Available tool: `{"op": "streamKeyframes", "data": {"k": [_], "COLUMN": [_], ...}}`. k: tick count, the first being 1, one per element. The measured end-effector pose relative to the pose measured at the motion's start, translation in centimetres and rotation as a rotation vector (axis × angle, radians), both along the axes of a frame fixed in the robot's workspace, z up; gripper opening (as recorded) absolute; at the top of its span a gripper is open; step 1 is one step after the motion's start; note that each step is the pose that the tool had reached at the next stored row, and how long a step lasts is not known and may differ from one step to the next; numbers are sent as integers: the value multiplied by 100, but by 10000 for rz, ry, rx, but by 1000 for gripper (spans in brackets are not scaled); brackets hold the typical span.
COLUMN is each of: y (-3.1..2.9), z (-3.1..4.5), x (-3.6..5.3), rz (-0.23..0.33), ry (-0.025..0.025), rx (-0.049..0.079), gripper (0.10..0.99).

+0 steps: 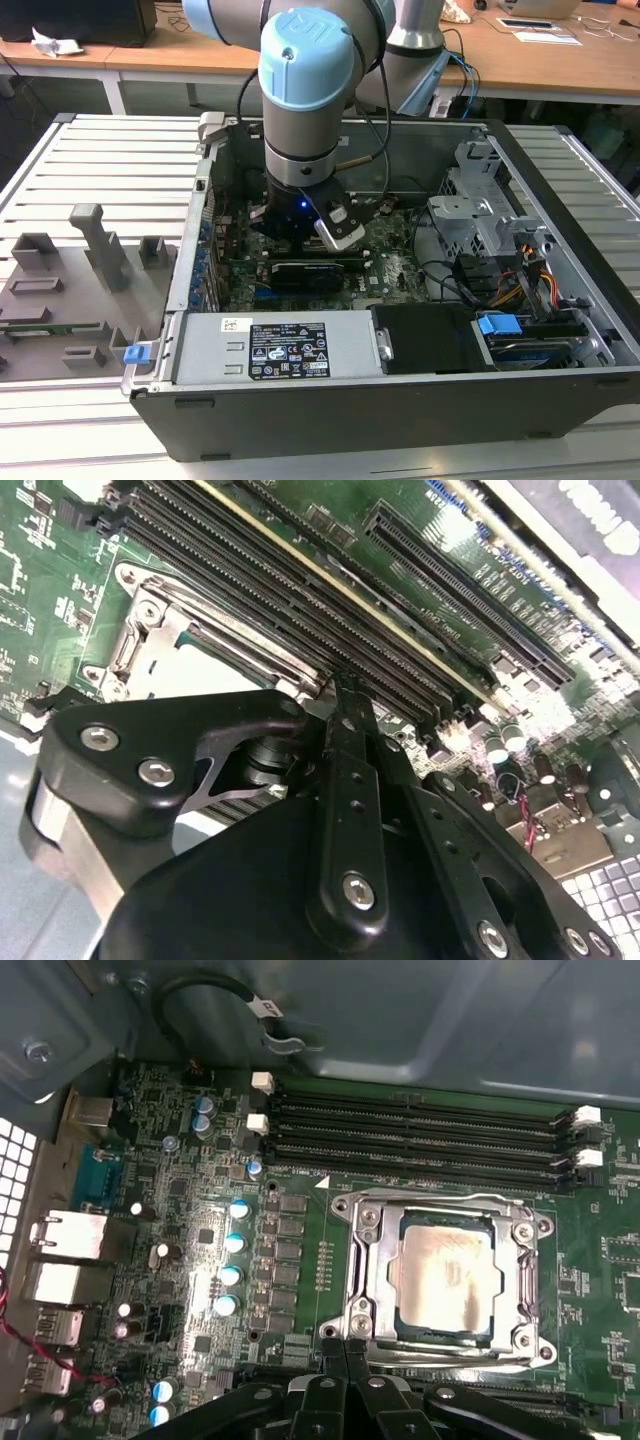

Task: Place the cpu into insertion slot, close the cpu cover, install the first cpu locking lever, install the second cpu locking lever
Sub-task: 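Install the second cpu locking lever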

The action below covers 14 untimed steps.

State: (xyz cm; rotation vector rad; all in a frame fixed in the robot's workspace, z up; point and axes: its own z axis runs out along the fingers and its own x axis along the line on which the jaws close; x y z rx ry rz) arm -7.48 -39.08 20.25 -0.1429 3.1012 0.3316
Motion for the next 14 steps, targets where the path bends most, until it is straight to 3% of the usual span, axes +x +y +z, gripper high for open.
{"op": "streamKeyframes", "data": {"k": [5,10,14], "y": [-1,-6,-6], "z": [-49,-60,-16], "x": [-13,-56,-57], "rz": [-1,1,0], "ry": [-2,-1,-3], "rx": [407,441,446], "gripper": [106,106,106]}}
